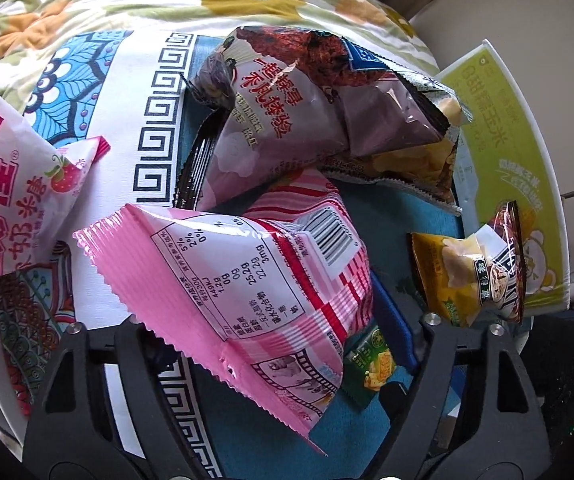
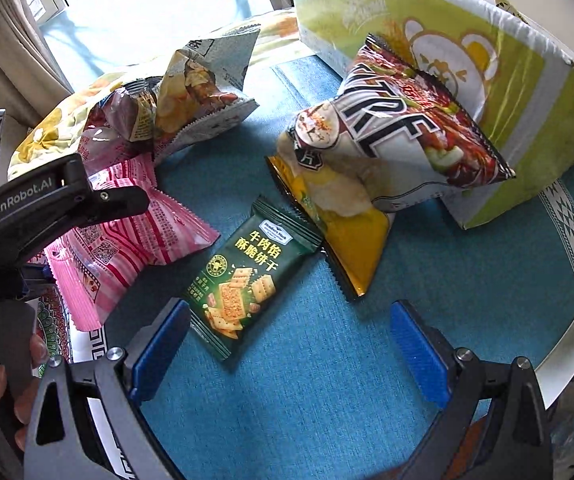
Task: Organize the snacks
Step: 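Grasp the pink wafer bag with the left tool while the right tool grasps the green cracker pack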
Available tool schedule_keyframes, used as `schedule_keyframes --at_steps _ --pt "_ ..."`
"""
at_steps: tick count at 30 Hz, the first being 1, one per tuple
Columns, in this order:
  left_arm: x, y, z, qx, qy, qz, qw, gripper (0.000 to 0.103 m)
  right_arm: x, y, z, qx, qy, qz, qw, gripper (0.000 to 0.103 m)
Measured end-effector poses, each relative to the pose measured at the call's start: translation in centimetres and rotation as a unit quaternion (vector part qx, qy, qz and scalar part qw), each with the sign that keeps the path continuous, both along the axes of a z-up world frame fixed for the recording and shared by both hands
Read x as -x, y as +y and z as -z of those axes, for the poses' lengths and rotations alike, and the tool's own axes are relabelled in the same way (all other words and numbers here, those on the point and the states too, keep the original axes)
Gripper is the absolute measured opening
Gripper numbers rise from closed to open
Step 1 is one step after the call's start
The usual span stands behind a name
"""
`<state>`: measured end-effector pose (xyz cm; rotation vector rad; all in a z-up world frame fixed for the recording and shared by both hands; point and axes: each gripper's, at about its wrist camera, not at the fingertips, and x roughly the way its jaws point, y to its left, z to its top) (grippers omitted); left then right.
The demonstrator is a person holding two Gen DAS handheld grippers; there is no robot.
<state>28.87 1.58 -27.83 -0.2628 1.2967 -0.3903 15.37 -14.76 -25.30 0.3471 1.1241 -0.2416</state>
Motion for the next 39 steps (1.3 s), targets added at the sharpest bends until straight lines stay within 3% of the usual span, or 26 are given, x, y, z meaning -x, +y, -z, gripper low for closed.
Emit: schedule_keyframes --at_steps 6,14,21,29,32,39 --pt "0.5 0.3 -0.2 0.004 -0.009 0.009 0.9999 0.062 -0.9 1.1 0.3 0.006 0.0 0.001 1.0 0.099" --pt "1.6 1.9 -0.7 -0.012 -0.018 0.014 0.9997 0.061 -2.6 2.2 1.1 0.015 0.011 -0.009 1.0 0.098" --pt "2.7 3.4 -0.8 -0.014 -0.009 0.011 0.9998 0.061 -3.3 3.5 1.6 0.039 0.012 -0.029 0.999 0.089" --pt "3.5 4.3 -0.7 -0.019 -0.01 0.013 0.9997 0.06 -3.5 4.4 1.4 0.077 0.004 -0.066 0.995 0.062" --pt "3.6 4.4 -0.7 -0.02 -0.011 0.011 0.9997 0.06 -3.4 5.0 1.1 0.078 -0.003 -0.085 0.993 0.044" --pt "4.3 4.0 -1.8 -0.042 -0.022 0.016 0.9988 0.059 -3.5 5.0 0.7 0.064 -0.009 -0.095 0.993 0.042"
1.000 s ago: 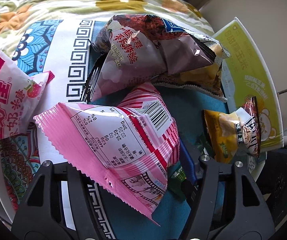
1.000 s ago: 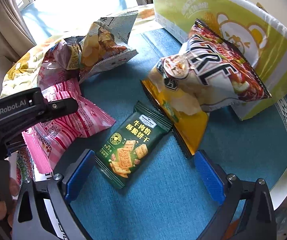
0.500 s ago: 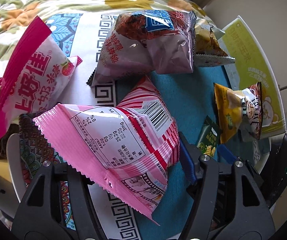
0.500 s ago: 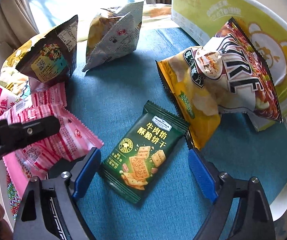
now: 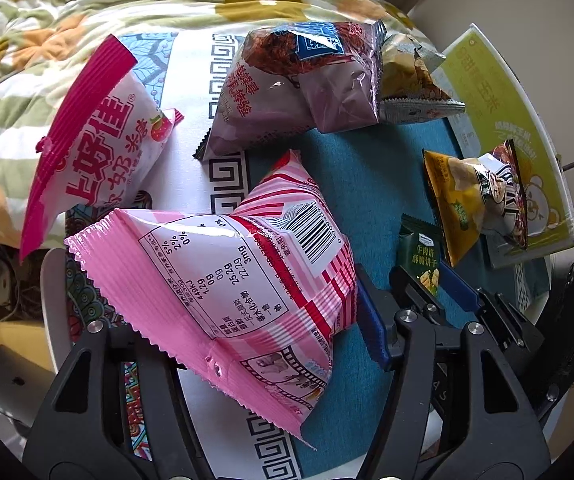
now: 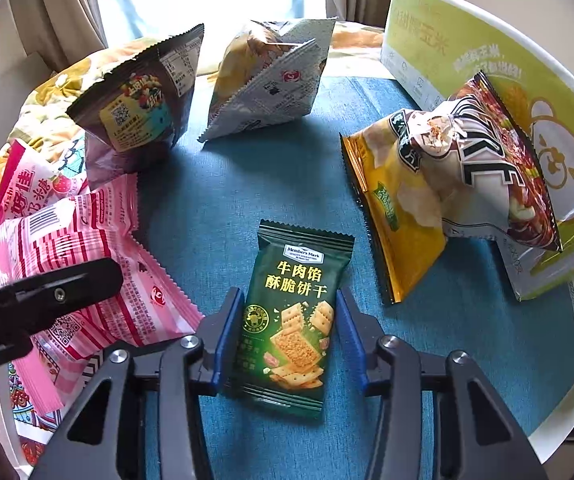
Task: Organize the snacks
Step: 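Grasp the pink wafer bag with the left tool while the right tool grasps the green cracker pack, then lower the pink bag and green cracker pack into the box and release both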
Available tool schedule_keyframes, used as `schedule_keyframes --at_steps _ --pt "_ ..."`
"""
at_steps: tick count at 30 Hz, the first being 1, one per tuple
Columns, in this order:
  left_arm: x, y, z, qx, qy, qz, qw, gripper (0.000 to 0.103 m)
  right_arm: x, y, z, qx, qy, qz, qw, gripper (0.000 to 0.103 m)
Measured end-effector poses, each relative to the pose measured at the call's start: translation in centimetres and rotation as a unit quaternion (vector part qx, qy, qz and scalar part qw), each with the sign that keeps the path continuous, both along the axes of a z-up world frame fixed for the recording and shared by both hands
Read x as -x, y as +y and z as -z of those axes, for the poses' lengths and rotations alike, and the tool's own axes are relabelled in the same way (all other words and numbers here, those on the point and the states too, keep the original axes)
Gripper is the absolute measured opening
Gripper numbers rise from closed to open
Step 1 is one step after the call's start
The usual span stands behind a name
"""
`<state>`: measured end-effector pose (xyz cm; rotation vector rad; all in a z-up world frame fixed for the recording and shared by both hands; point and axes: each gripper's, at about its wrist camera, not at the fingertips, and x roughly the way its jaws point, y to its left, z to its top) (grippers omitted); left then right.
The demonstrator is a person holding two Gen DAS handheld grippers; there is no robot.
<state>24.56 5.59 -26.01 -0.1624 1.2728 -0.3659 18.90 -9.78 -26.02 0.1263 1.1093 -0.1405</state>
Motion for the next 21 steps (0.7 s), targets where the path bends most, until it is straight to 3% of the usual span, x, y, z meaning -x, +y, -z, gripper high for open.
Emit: schedule_keyframes --at_steps 7,13,21 --pt "0.8 -0.2 -2.6 0.003 -0.01 0.005 0.9999 0.059 0.2 -0.6 -2.9 -0.01 -0.025 -0.015 1.0 0.042" --pt "1.8 -1.5 -7.5 0.013 -0.043 0.017 0.9988 0.059 1.4 -2.2 -8.3 -0.032 -0.058 -0.036 0.997 0.042" --pt "1.8 -8.5 -15.3 0.033 -0.117 0.024 0.9923 0.059 2.7 -8.2 -16.9 -0.057 -0.128 -0.049 0.989 0.042"
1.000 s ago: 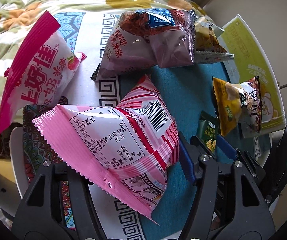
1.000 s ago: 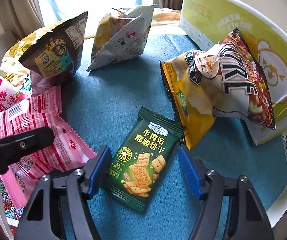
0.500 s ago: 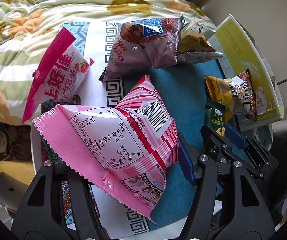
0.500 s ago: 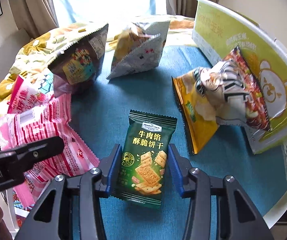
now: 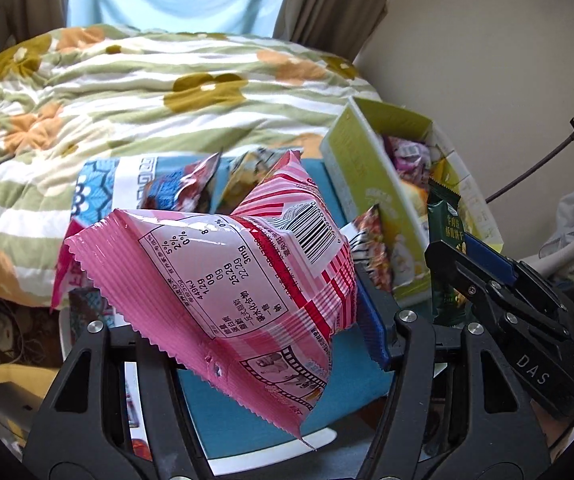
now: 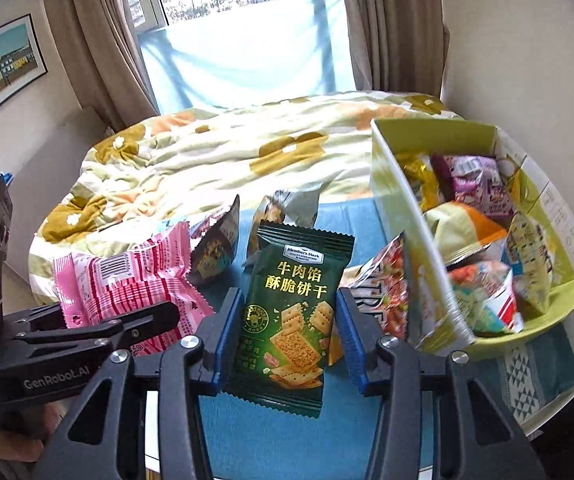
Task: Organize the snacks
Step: 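Lower the pink bag and green cracker pack into the box and release both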
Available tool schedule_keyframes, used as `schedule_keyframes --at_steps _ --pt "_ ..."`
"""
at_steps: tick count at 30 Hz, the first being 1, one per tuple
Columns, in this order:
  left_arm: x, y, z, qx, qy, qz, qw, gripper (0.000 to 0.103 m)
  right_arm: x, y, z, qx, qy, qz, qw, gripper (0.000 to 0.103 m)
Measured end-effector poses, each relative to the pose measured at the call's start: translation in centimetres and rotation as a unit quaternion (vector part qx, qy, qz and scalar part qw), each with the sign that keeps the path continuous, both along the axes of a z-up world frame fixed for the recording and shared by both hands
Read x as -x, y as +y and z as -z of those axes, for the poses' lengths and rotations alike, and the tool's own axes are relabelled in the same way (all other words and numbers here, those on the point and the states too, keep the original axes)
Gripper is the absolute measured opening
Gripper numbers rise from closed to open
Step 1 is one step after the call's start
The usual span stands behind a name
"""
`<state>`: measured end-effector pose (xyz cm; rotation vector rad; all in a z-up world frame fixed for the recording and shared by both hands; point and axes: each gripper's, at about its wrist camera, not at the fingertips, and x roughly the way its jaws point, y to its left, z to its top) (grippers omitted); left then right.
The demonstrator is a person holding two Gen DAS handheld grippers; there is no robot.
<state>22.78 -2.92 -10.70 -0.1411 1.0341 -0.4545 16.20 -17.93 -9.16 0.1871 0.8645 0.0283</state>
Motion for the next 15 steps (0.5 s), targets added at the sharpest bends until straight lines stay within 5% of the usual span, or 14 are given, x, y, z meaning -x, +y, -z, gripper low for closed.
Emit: schedule_keyframes --at_steps 8,15 --pt "-2.2 -12.3 -3.6 0.03 -0.029 -0.002 0.9991 0.06 -0.1 -10.4 -4.5 0.022 -0.036 -0.014 0.999 0.042" --pt "-6.0 -22.9 -2.5 0.04 -0.015 0.004 0.9991 0.06 -1.6 -20.0 -5.3 0.026 -0.047 -0.007 0.999 0.042"
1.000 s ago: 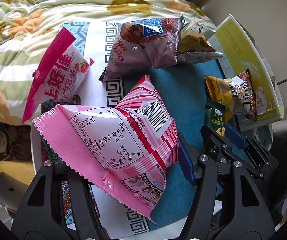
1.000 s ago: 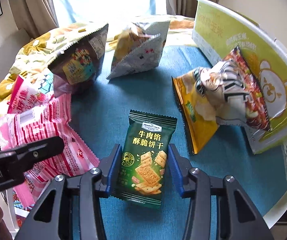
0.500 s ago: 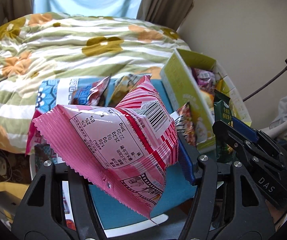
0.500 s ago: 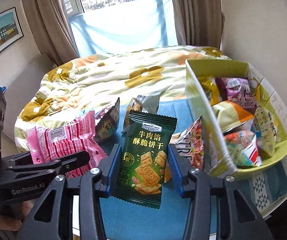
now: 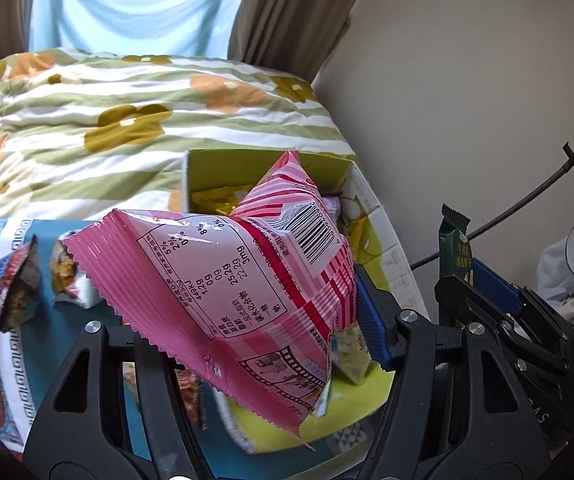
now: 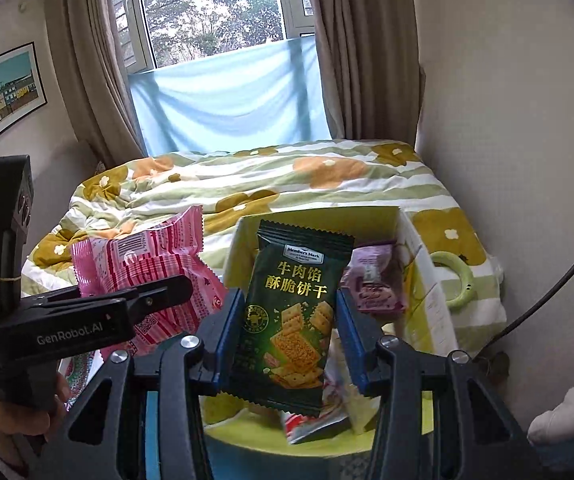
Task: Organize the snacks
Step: 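Lower the pink bag and green cracker pack into the box and release both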
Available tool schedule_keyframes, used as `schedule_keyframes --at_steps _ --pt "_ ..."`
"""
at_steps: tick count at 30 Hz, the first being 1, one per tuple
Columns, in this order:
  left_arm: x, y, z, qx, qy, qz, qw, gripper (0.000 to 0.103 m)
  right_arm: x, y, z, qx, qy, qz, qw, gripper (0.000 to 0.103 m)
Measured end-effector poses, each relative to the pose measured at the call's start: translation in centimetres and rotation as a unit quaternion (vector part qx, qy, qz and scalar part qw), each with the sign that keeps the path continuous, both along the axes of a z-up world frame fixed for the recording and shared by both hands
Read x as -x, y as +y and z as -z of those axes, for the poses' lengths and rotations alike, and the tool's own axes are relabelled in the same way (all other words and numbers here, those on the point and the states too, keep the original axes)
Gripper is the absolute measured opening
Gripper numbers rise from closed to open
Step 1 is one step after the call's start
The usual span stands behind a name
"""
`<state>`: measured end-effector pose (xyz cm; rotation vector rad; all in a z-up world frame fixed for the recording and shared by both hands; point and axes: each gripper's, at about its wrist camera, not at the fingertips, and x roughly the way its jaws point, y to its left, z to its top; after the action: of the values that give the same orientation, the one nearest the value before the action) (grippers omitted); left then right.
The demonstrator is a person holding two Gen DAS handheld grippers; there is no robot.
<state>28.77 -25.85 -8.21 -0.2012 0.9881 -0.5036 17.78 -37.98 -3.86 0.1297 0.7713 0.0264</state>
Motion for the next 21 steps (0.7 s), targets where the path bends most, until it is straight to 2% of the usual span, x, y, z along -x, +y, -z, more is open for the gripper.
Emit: schedule_keyframes --at_steps 4,5,8,13,18,21 --pt "-1.5 -4.5 1.3 0.003 0.012 -0.004 0.9999 0.062 -0.9 -3.9 0.5 -0.001 0.009 -0.002 1.0 0.042" --pt "-1.7 -5.3 1.6 -0.003 0.014 -0.006 0.9999 0.067 -1.1 -4.6 0.6 -0.002 0.013 -0.003 1.0 0.042" --pt "-2.1 -7.1 2.4 -0.043 0.019 -0.016 0.9988 0.103 -1.6 -6.1 1.3 -0.009 0.021 -0.005 1.0 0.042" --pt "-1.0 -5.3 3.1 -0.056 0.032 -0.046 0.9968 0.103 -2.4 -7.3 2.2 -0.026 0.034 -0.01 0.999 0.042" --pt "0.4 -1.6 3.6 -0.039 0.043 -0.069 0.996 0.103 -3.2 -7.2 2.9 -0.031 0.041 -0.022 0.998 0.042" --pt "1.0 0.0 3.3 -0.047 0.039 -0.082 0.9947 0.103 -3.7 -7.0 2.9 -0.033 0.039 -0.028 0.998 0.042"
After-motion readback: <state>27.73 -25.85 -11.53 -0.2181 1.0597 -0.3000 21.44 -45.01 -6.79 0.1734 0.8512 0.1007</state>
